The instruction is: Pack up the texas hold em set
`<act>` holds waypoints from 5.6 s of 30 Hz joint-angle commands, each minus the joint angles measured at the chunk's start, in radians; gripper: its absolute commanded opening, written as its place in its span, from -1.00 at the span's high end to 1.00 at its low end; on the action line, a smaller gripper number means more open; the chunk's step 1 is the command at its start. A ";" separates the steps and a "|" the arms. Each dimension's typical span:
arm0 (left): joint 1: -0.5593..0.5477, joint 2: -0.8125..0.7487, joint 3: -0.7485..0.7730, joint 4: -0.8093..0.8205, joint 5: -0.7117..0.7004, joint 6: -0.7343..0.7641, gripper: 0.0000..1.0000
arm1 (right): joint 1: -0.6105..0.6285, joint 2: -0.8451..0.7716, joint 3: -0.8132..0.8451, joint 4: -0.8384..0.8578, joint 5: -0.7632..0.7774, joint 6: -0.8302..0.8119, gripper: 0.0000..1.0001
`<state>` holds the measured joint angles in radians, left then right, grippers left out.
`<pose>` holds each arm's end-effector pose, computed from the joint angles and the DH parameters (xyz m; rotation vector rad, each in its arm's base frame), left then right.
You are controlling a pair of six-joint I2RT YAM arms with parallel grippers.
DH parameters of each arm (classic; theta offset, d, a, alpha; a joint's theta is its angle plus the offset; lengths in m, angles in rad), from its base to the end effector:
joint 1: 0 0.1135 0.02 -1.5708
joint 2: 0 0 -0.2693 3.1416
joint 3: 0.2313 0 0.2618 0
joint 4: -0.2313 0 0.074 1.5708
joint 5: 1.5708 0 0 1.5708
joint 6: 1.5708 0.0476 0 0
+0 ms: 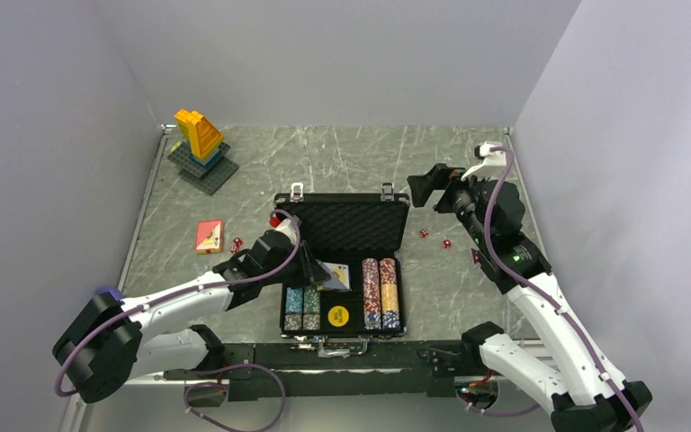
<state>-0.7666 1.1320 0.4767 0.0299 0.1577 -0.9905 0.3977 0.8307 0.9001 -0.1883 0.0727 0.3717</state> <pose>0.1693 -0.1735 0.1787 -0.1742 2.4304 -1.0812 0.1941 0.0778 0.3755 0.0331 1.7155 0.5135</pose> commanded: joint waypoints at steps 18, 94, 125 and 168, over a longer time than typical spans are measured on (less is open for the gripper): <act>-0.103 -0.052 0.150 -0.259 -0.282 0.147 -0.57 | -0.004 -0.059 -0.018 -0.007 0.020 0.008 -0.99; -0.141 -0.329 0.181 -0.627 -0.514 0.498 -0.92 | -0.004 -0.160 -0.063 -0.026 0.122 -0.036 -0.99; 0.945 0.289 0.494 -0.578 -0.169 0.898 -0.99 | -0.005 -0.143 -0.034 0.042 0.172 -0.253 -0.99; 0.886 0.595 0.592 -0.625 -0.263 0.909 -0.48 | -0.005 -0.137 0.000 -0.001 0.060 -0.273 -0.99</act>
<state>0.1314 1.7061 1.0325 -0.5716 -0.0708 -0.0898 0.3943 0.7036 0.8516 -0.2028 0.1459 0.1158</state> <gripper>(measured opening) 0.763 0.994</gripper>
